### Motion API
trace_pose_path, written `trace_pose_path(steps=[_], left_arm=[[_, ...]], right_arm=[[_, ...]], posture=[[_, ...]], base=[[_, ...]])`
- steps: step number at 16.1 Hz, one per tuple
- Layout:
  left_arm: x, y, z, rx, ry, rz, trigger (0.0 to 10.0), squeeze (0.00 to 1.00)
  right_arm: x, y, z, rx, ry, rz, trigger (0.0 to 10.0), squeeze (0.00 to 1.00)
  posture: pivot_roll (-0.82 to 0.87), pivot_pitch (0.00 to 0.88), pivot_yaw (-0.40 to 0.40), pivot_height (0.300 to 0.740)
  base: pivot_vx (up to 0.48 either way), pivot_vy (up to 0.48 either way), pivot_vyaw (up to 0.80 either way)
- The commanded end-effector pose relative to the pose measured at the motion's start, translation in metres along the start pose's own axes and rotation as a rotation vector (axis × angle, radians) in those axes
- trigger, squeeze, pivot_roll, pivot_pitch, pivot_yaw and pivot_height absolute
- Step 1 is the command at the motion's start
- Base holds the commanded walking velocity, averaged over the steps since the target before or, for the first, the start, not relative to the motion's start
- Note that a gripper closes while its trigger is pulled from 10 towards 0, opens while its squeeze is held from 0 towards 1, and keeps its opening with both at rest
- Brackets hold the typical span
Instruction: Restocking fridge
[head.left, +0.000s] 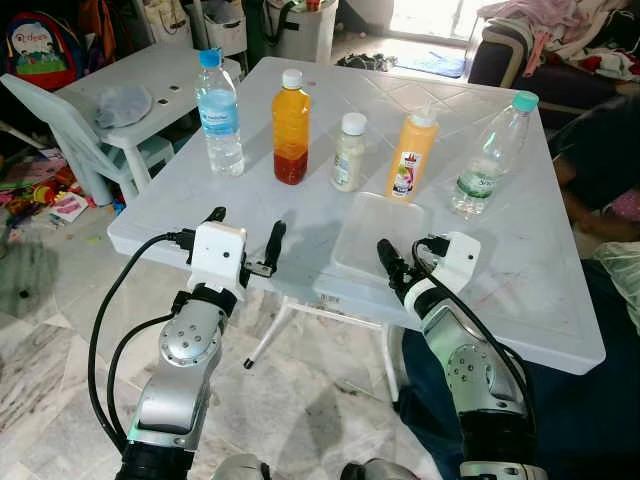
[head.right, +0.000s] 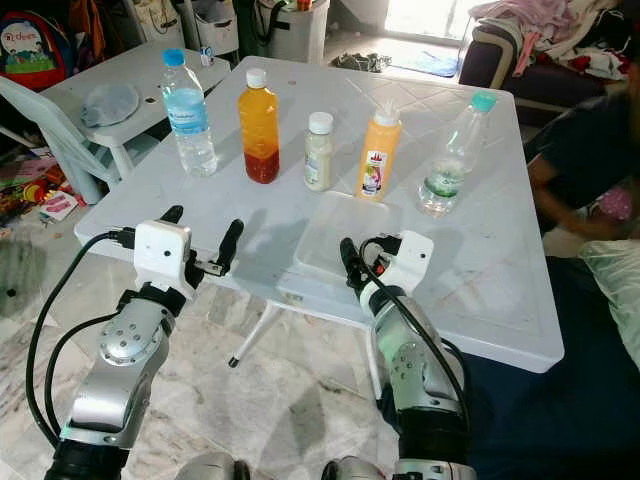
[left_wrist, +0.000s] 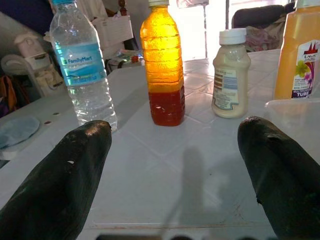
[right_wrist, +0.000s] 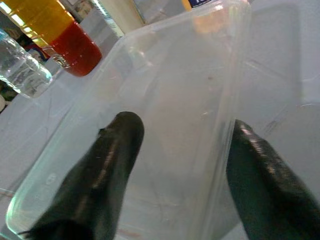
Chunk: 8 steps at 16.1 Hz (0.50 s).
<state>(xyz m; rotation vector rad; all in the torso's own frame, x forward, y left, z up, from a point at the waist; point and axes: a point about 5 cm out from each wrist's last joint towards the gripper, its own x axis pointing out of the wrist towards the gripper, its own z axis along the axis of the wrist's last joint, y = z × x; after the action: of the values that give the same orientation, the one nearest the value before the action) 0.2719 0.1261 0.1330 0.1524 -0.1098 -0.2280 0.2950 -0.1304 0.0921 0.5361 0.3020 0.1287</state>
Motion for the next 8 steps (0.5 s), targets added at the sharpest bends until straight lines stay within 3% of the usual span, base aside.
trace_pose_path(steps=[1,8], left_arm=[[0.0023,-0.0015,0.0048,0.007,-0.013,-0.015,10.0,0.00],[0.0037,-0.0023,0.0057,0.008,-0.018,-0.016,10.0,0.00]], right_arm=[[-0.0001,-0.0052,-0.0041,0.025,0.032,-0.028,0.0,0.00],[0.0008,-0.0143,-0.0018,0.090,0.036,-0.080,0.0,0.00]], posture=[[0.11,0.028,-0.026,0.740],[0.11,0.029,-0.027,0.740]], base=[[0.000,0.000,0.00],[0.000,0.000,0.00]])
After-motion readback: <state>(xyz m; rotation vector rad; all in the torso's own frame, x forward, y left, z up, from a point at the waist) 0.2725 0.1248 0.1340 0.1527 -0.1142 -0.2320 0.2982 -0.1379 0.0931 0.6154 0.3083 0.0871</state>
